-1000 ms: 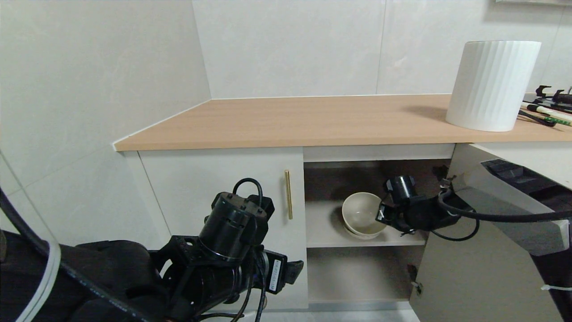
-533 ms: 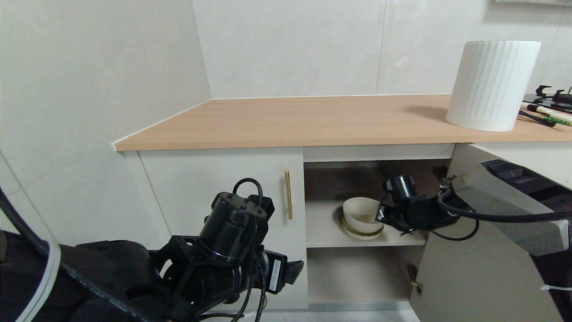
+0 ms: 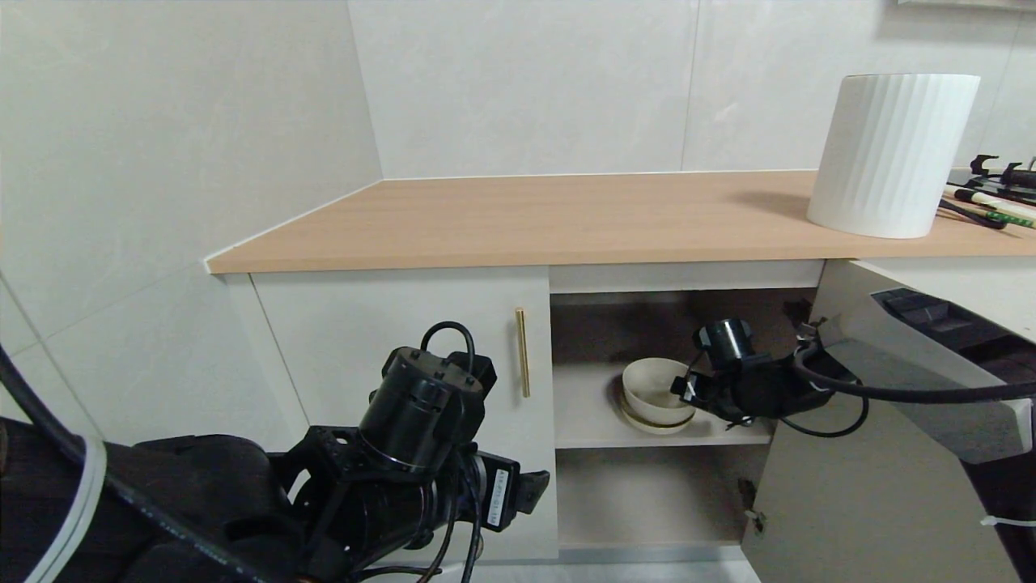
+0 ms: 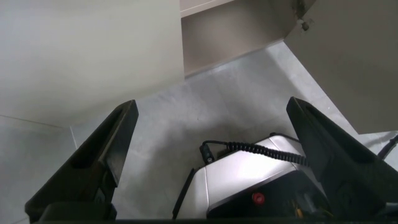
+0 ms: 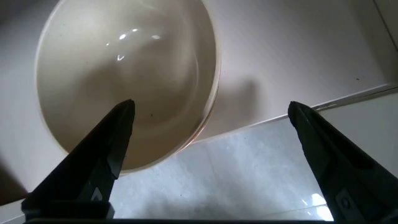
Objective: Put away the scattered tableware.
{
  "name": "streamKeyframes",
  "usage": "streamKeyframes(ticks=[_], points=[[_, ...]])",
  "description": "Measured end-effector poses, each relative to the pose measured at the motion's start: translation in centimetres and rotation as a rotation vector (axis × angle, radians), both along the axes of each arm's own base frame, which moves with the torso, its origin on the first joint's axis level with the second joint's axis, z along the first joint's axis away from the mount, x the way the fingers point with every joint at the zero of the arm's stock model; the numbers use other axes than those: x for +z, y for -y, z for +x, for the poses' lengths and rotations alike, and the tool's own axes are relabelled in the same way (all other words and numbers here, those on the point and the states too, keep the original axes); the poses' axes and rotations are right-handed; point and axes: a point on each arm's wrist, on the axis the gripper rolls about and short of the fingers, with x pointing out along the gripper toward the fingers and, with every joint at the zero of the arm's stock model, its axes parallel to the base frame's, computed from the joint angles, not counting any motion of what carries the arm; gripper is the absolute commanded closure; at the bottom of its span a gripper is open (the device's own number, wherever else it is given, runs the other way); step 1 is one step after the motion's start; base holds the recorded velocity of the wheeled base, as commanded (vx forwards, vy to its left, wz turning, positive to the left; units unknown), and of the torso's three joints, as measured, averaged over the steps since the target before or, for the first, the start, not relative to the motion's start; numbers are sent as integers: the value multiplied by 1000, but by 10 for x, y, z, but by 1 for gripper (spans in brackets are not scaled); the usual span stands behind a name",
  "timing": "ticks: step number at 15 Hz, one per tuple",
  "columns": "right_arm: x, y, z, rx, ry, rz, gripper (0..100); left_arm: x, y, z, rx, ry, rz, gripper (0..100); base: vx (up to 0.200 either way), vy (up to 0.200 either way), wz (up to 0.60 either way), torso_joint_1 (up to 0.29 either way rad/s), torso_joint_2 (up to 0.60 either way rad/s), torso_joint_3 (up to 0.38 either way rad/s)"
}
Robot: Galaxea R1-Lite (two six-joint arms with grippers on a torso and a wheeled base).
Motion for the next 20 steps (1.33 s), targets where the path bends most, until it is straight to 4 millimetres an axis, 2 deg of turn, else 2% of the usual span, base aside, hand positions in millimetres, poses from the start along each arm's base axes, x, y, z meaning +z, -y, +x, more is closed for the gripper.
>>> streamKeyframes(ticks=[5, 8, 11, 14, 17, 20], points=[[7, 0, -7, 3, -1, 2, 0, 5, -4, 3, 19, 12, -14, 0, 0, 0, 0, 0, 0, 0], [31, -3, -26, 38, -4, 9, 0, 20, -14, -1, 30, 52, -46, 0, 0, 0, 0, 0, 0, 0], [73, -8, -65, 107, -27, -8, 0, 48, -35, -20, 8, 147, -74, 0, 0, 0, 0, 0, 0, 0], [109, -6, -116, 183, -36, -5, 0, 70, -64, -46, 3, 216, -80, 0, 0, 0, 0, 0, 0, 0], [123, -3, -171, 270, -58, -14, 0, 74, -92, -63, 59, 208, -61, 0, 0, 0, 0, 0, 0, 0], [131, -2, -212, 359, -59, 12, 0, 67, -107, -66, 112, 193, -59, 0, 0, 0, 0, 0, 0, 0]])
